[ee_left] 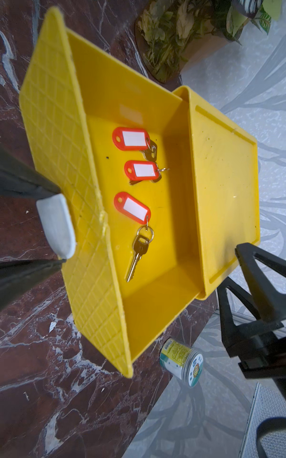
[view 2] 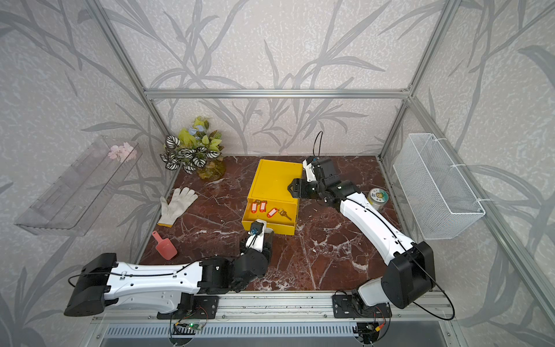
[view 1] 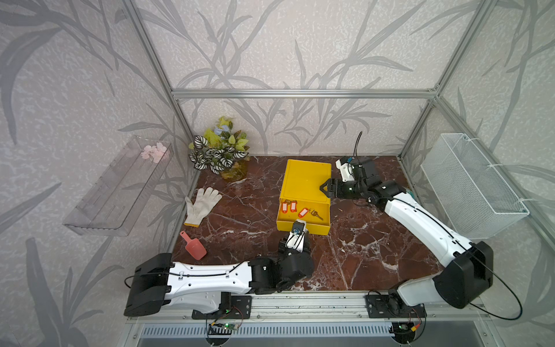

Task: Take the keys out of the drawer
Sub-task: Open the drawer in the storage box.

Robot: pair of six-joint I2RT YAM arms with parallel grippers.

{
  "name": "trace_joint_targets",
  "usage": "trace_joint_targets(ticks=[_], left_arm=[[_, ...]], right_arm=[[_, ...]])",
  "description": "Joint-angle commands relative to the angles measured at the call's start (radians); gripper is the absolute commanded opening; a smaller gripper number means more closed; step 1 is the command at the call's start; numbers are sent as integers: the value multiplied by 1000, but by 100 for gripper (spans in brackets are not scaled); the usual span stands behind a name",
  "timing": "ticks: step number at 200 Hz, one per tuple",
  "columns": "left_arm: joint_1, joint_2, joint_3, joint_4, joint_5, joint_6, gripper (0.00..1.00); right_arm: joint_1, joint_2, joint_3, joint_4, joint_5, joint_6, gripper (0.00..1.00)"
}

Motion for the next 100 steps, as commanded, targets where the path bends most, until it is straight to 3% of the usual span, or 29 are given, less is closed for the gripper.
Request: trace_joint_targets(ticks=[1, 77, 100], left_arm=[[-20, -24, -14, -17, -24, -19, 43], [-57, -55, -21, -47, -73, -49, 44], [-56, -63, -32, -25, -71, -49, 52]], right_arm=[[-3, -35, -8, -8, 13, -6, 76], [9, -57, -27, -10, 16, -5, 76], [10, -58, -23, -13, 29, -9, 76]])
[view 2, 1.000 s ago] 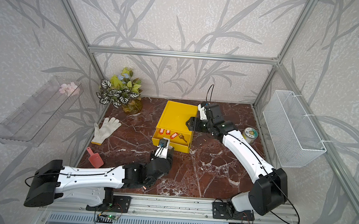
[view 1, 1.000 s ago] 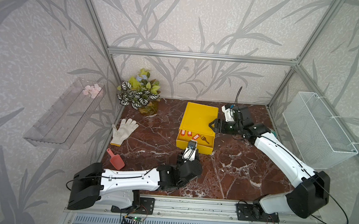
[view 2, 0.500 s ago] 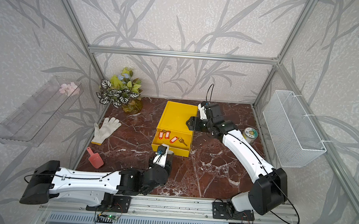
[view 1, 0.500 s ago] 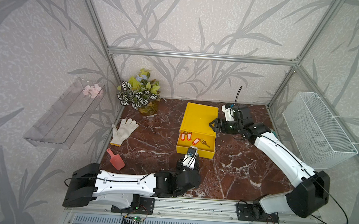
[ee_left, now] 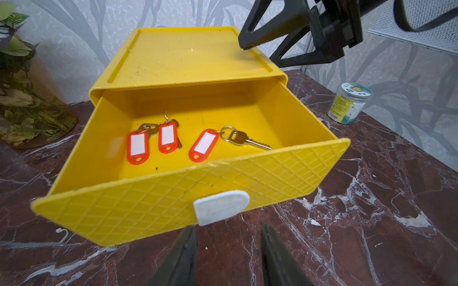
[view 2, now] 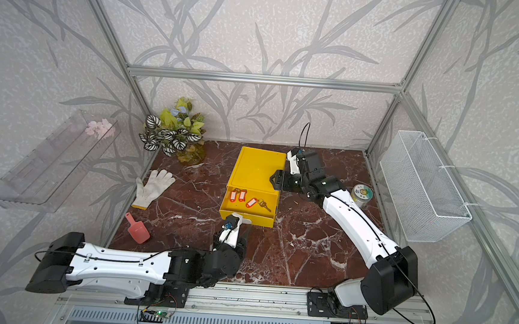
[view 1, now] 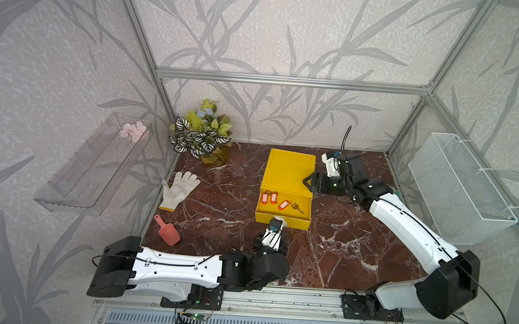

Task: Take the keys out of the drawer
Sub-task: Open the drawer in the storage box.

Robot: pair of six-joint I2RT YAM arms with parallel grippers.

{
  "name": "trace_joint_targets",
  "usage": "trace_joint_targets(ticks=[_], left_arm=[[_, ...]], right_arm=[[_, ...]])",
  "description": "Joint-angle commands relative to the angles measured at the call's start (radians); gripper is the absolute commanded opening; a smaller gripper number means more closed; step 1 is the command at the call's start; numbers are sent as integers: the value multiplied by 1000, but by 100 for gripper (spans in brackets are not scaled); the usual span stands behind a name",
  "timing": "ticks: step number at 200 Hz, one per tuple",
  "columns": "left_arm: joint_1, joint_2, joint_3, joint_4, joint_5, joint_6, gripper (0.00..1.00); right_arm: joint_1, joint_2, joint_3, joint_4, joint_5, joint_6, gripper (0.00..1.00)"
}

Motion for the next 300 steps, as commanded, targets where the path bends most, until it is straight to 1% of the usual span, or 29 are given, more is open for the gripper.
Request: trace_joint_targets(ticks=[1, 20, 28, 48, 63, 78, 100, 127, 166, 184, 203, 220, 225, 232, 256, 300], left_arm=[[-5, -23, -14, 2, -36, -12, 53], [-3, -7, -11, 22, -61, -1, 64], [-3, 4, -9, 33, -76, 4, 67], [0, 30, -5, 61, -109, 12, 67], [6, 44, -2, 84, -112, 25, 65], [16, 59, 5, 100, -114, 31, 60], [29, 88, 26, 91, -124, 18, 55], [37, 120, 52, 66, -135, 1, 55], [49, 147, 74, 65, -130, 7, 55], [52, 153, 77, 67, -130, 7, 52], [53, 151, 80, 60, -127, 4, 46], [53, 145, 82, 44, -123, -9, 44], [54, 141, 83, 35, -121, -15, 41], [53, 137, 83, 26, -116, -21, 38], [53, 122, 83, -1, -83, -35, 33], [45, 101, 90, -70, -50, -86, 31]], right_arm=[[7, -34, -2, -11, 24, -11, 76], [7, -32, 2, -11, 26, -13, 76], [7, -30, 5, -14, 23, -14, 76], [8, -32, 11, -21, 21, -15, 76], [7, -40, 6, -21, 27, -18, 76], [7, -51, -2, -19, 37, -20, 76], [7, -62, -11, -15, 43, -22, 76], [6, -67, -16, -15, 43, -23, 76], [6, -72, -20, -6, 43, -26, 76], [6, -72, -20, -6, 40, -28, 76], [7, -75, -23, -6, 40, -27, 76], [6, -77, -28, -6, 45, -31, 76], [6, -78, -28, -5, 46, -30, 76], [6, -78, -29, -6, 45, -31, 76], [7, -81, -29, -4, 41, -30, 76], [5, -87, -40, 3, 37, -27, 76]])
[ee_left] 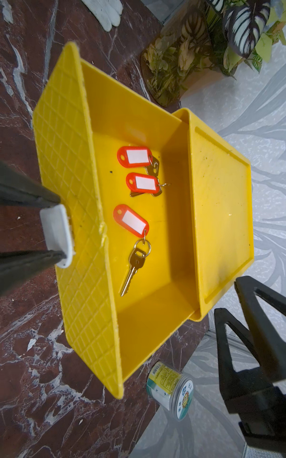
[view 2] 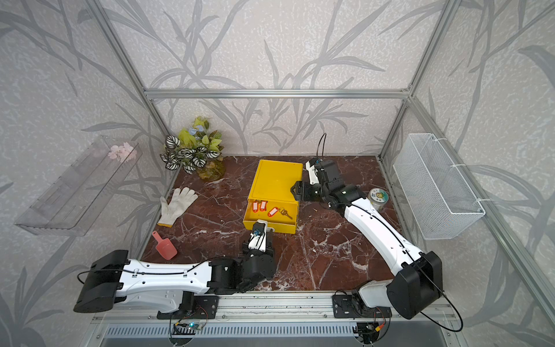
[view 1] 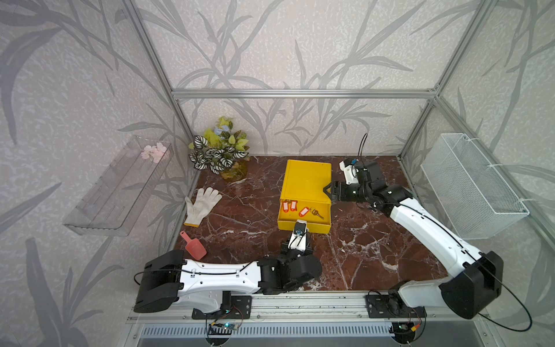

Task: Take the keys out of the drawer
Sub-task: Open the drawer in the storage box.

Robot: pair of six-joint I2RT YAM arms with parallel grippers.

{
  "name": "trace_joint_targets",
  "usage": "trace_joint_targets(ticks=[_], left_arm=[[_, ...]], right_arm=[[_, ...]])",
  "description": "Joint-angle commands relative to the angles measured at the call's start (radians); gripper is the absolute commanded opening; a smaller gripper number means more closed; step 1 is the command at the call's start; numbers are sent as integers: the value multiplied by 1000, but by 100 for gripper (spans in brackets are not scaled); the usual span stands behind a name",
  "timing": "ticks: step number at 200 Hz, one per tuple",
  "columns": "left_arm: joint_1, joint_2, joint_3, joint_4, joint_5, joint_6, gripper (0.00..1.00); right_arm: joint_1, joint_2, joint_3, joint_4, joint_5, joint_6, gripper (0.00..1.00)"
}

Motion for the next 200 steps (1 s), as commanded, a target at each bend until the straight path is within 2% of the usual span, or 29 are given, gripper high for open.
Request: trace_joint_targets(ticks=[1, 47, 82, 110, 130, 149, 177, 200], left_arm=[[-5, -29, 31, -70, 28, -41, 31], [-31, -63, 54, -146, 21, -55, 31], [-37, -192, 93, -311, 58, -102, 36], [-37, -339, 95, -341, 71, -59, 37], [-7, -407, 123, -341, 72, 15, 37], [98, -447, 171, -379, 144, 44, 37], [389, -474, 218, -413, 358, 71, 36], [607, -397, 281, -430, 540, 120, 36]], right_arm=[[3, -34, -16, 15, 5, -8, 76], [4, -51, -14, 2, -17, -8, 76], [6, -73, 44, -100, 30, -73, 75], [21, -66, 138, -233, 35, -124, 73], [66, -78, 197, -300, 15, -185, 69], [112, -101, 235, -314, -50, -241, 67], [169, -87, 284, -306, -149, -273, 61], [236, -14, 329, -330, -154, -301, 58]])
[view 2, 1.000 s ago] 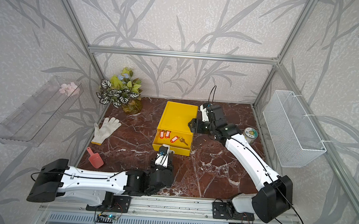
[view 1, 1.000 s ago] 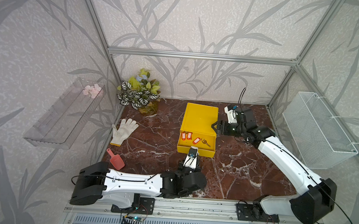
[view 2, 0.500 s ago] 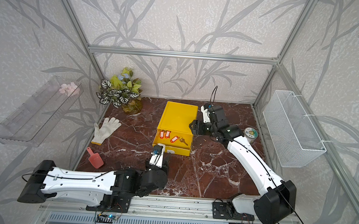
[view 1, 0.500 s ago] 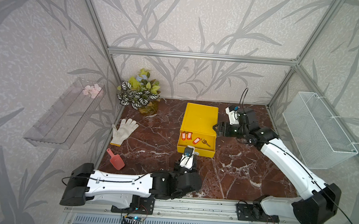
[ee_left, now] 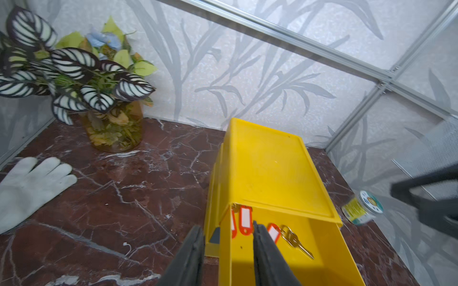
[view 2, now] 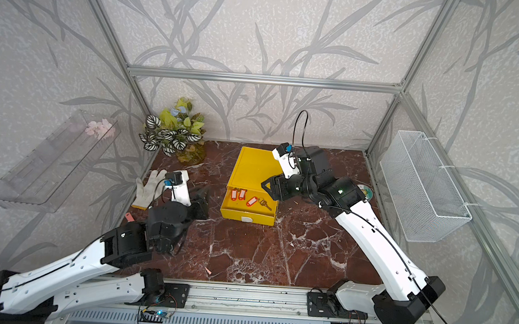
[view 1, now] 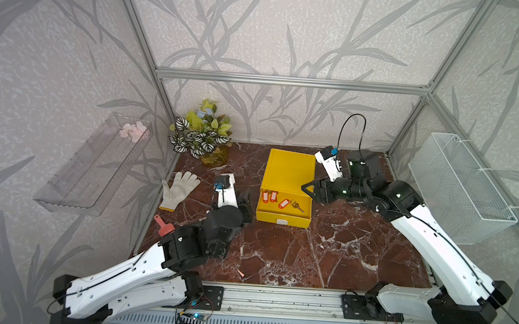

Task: Take the keys out of the drawer
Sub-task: Open the drawer in the storage box.

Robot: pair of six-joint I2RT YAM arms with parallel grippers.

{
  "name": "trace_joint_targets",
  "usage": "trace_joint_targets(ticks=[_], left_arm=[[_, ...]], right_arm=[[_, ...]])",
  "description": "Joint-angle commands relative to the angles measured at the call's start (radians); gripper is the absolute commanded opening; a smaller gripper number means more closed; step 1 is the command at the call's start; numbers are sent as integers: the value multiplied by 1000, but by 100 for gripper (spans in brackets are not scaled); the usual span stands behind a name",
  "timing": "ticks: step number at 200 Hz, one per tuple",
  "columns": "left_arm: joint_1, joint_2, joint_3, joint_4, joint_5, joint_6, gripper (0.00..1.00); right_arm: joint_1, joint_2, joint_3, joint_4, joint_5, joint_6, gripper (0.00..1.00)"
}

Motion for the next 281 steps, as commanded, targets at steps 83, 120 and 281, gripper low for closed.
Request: trace_joint_targets(ticks=[83, 120, 281], left_arm=[[564, 289, 77, 63, 706, 50, 37], [641, 349, 82, 85, 813, 61, 37], [655, 369, 59, 113, 800, 120, 39]], right_arm=[[180, 361, 211, -147, -103, -57, 51], [190, 447, 258, -175, -155, -21, 52], [255, 547, 375, -420, -323, -98, 52]])
